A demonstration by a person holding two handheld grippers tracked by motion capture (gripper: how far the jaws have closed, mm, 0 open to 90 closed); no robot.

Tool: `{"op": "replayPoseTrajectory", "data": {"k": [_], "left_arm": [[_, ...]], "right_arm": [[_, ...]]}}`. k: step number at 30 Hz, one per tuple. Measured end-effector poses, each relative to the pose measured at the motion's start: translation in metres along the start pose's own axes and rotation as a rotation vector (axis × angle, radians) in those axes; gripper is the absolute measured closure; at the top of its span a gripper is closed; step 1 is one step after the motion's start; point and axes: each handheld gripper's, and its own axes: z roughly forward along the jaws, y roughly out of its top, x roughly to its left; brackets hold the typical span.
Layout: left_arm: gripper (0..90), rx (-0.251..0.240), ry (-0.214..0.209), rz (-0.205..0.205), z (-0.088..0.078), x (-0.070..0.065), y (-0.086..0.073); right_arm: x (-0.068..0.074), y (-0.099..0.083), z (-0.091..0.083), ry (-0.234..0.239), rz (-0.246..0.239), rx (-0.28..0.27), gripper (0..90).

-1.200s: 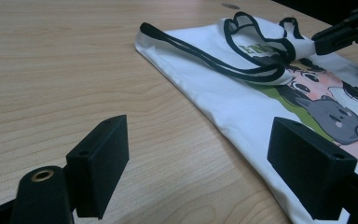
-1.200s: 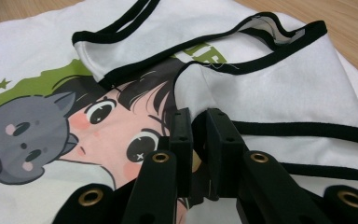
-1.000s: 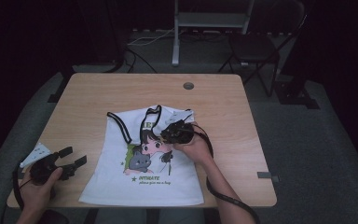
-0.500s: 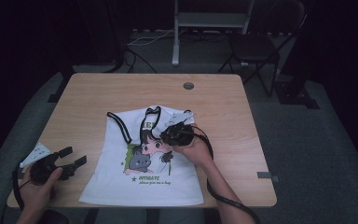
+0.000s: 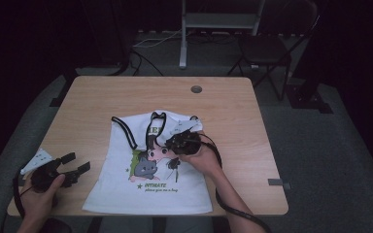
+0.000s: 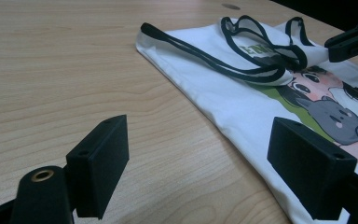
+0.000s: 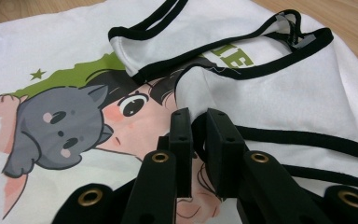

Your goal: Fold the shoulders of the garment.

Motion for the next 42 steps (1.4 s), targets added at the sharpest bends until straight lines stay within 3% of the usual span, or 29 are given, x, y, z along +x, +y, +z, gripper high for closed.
{"op": "replayPoseTrajectory", "data": {"k": [24, 30, 32, 37, 39, 42], "left_arm": [[20.1, 0.000, 0.002, -0.001, 0.000, 0.000, 0.000], [20.1, 0.000, 0.001, -0.001, 0.000, 0.000, 0.000], [20.1, 0.001, 0.000, -0.001, 0.000, 0.000, 0.000], [20.1, 0.001, 0.001, -0.001, 0.000, 0.000, 0.000], [20.1, 0.000, 0.001, -0.001, 0.000, 0.000, 0.000], [20.1, 0.000, 0.000, -0.001, 0.000, 0.000, 0.000]], "right_arm": [[0.009, -0.007, -0.001, 0.021, -0.035, 0.029, 80.6], [0.010, -0.011, 0.002, 0.038, -0.052, 0.052, 74.9], [0.010, -0.010, 0.001, 0.045, -0.041, 0.045, 71.7], [-0.003, 0.002, -0.009, 0.041, 0.061, -0.079, 59.1], [-0.007, 0.006, -0.008, 0.007, 0.084, -0.079, 55.2], [-0.012, 0.007, 0.002, -0.044, 0.119, -0.034, 52.2]]}}
